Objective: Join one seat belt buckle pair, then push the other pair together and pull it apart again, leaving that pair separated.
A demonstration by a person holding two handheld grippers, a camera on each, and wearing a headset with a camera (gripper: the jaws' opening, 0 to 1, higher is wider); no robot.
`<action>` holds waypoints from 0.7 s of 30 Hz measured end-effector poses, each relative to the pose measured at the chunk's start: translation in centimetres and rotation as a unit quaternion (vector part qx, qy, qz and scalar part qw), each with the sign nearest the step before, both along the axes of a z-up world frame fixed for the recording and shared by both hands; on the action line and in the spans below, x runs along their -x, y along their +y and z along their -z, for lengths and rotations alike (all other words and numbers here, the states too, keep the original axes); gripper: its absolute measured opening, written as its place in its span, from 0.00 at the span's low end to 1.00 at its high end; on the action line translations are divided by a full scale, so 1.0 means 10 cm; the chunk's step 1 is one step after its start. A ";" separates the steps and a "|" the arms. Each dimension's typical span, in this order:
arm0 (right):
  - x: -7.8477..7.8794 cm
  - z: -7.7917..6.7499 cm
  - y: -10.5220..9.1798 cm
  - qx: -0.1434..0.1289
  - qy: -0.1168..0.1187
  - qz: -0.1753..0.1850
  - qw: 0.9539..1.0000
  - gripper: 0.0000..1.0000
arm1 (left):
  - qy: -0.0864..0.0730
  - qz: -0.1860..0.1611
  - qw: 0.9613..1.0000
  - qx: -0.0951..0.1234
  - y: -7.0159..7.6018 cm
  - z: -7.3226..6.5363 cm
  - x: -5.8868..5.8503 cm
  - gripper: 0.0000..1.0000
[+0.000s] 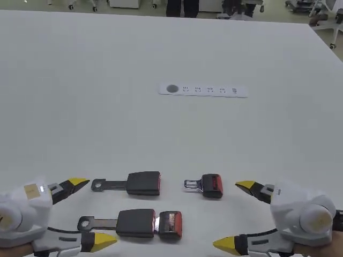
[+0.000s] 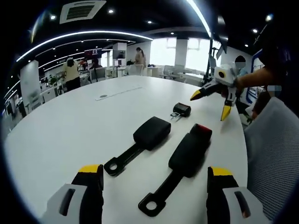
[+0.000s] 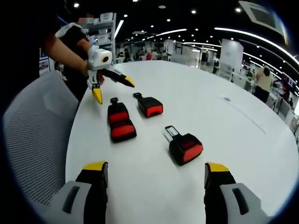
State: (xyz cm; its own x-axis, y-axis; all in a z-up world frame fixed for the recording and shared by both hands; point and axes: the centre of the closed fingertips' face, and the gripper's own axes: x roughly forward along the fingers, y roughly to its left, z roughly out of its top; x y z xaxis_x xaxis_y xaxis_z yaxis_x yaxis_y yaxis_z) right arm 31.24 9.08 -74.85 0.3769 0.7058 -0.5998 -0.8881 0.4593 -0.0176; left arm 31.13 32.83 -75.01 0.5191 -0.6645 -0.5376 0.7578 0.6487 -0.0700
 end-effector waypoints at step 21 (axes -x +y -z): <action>0.08 0.00 0.07 -0.062 -0.009 0.064 0.996 0.99 | -0.029 -0.042 0.998 0.044 -0.01 -0.06 0.10 1.00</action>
State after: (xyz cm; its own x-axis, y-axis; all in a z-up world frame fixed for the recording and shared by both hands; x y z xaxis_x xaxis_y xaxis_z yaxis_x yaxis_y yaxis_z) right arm 30.44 9.74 -74.83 0.4777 0.7199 -0.5036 -0.8227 0.5676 0.0310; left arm 30.11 32.69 -74.36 0.6038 -0.6600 -0.4470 0.7050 0.7038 -0.0868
